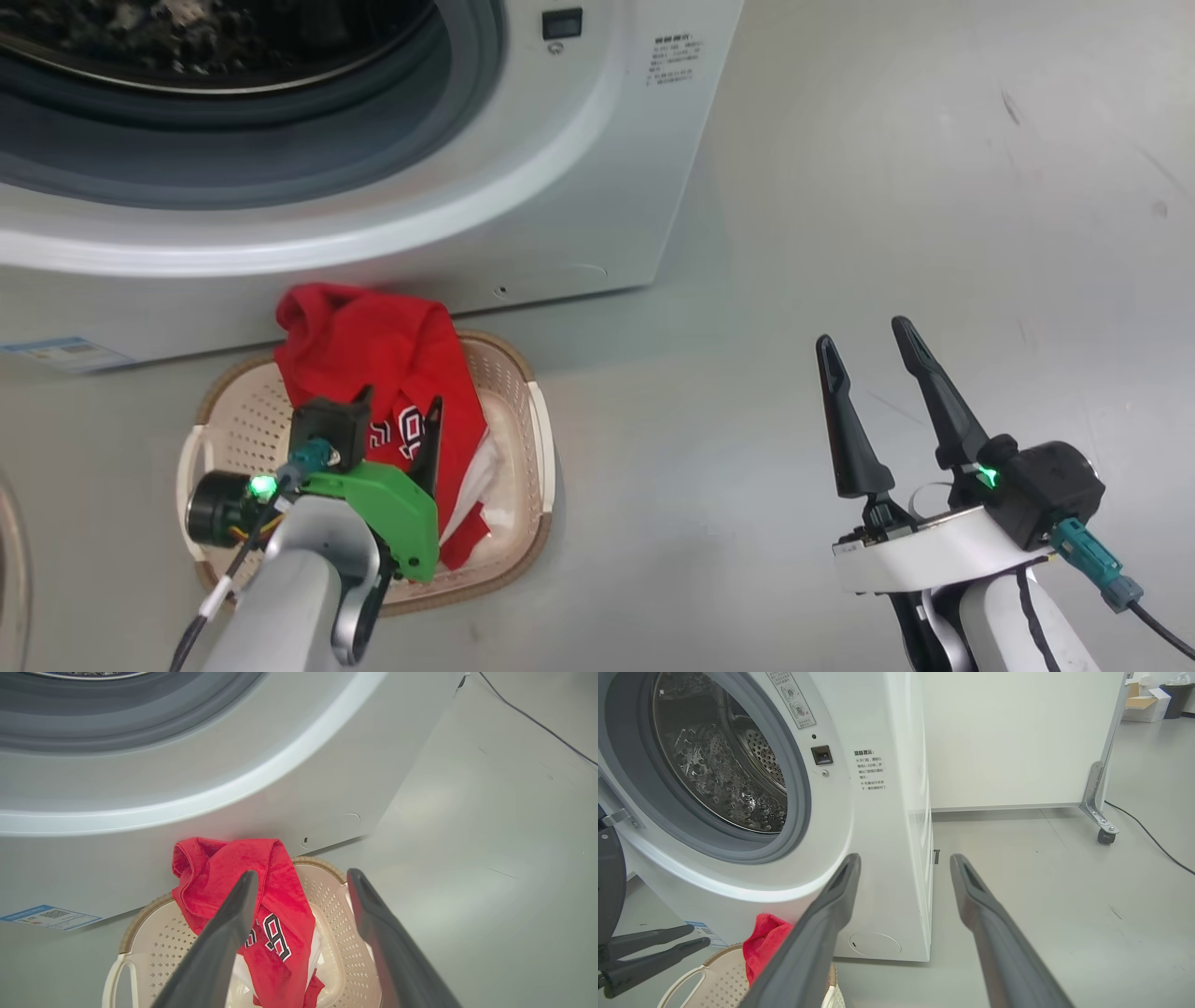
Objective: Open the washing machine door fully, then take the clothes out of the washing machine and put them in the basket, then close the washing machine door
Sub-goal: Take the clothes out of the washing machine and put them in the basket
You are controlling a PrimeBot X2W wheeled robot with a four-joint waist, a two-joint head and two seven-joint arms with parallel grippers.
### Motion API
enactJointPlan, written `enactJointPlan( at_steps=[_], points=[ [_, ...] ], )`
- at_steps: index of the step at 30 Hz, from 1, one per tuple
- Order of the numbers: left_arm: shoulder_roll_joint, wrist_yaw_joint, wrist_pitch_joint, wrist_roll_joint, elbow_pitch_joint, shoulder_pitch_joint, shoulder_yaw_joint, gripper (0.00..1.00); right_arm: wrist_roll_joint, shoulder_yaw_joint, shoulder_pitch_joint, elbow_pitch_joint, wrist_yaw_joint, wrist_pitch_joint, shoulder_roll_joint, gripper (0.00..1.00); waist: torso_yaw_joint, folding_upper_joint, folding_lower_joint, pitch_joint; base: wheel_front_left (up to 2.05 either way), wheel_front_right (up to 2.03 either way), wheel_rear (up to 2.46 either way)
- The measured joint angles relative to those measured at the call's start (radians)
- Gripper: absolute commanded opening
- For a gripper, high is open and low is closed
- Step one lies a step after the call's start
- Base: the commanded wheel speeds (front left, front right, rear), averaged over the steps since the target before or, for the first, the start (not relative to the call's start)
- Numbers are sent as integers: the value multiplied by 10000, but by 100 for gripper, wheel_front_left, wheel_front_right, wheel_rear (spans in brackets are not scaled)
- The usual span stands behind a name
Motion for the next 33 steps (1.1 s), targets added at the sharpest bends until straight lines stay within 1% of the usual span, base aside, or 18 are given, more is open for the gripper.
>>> enactJointPlan(
  at_steps=[7,11,21,30,33],
  points=[
    [150,-23,255,0,817,-1040,357,100,393,209,-407,-203,36,0,-2,100,-352,0,0,981,0,0,0],
    [370,-6,353,2,1166,-1634,548,100,472,222,-633,-320,38,-2,-4,100,-566,0,0,1539,0,0,0],
    [541,54,439,2,1831,-3338,878,100,594,176,-1347,-619,42,-2,-4,100,-997,0,1,2975,0,0,0],
    [696,86,184,-4,2805,-4041,1133,100,765,119,-1869,-585,44,-2,-6,100,-1208,0,2,3965,0,0,0],
    [788,188,117,-4,3053,-4229,1218,100,769,125,-1910,-571,44,-2,-6,100,-1246,0,1,4135,0,0,0]
  ],
)
